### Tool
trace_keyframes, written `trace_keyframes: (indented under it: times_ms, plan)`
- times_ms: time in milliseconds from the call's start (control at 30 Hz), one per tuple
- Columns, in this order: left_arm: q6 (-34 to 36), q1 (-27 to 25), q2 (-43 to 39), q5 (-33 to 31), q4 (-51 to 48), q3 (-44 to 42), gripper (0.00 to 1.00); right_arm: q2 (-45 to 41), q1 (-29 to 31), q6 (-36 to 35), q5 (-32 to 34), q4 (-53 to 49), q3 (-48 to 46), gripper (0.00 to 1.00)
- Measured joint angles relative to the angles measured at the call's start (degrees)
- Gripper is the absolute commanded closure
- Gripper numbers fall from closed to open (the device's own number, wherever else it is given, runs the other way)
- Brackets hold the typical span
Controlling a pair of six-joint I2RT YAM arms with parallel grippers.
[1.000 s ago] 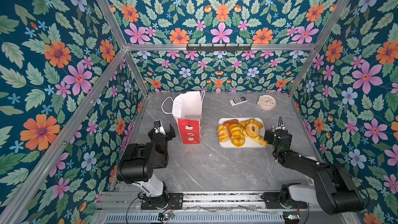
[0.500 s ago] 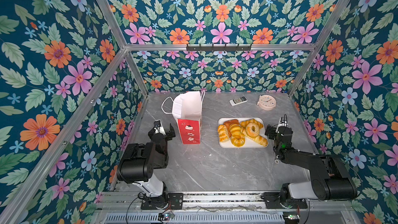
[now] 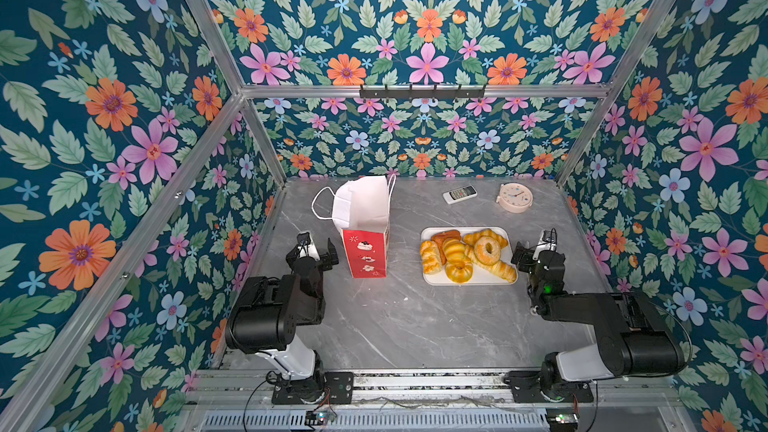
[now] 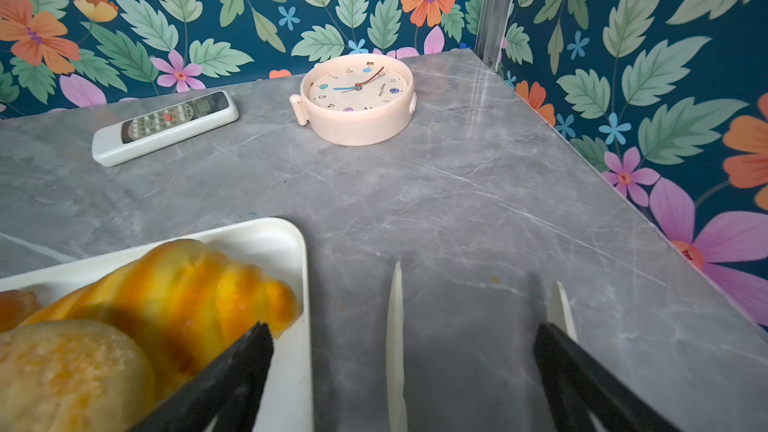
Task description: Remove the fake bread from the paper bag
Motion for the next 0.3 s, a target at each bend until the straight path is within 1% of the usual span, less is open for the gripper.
trace_keyframes:
  times_ms: [67, 300]
  plan:
    - [0.0, 0.0, 0.0, 0.0, 0.0, 0.0, 0.0, 0.2, 0.0, 0.0, 0.0, 1.3, 0.0, 0.01]
    - [0.0, 0.0, 0.1, 0.2, -0.2, 0.5, 0.0, -0.1, 0.0, 0.0, -0.1, 1.0, 0.0, 0.01]
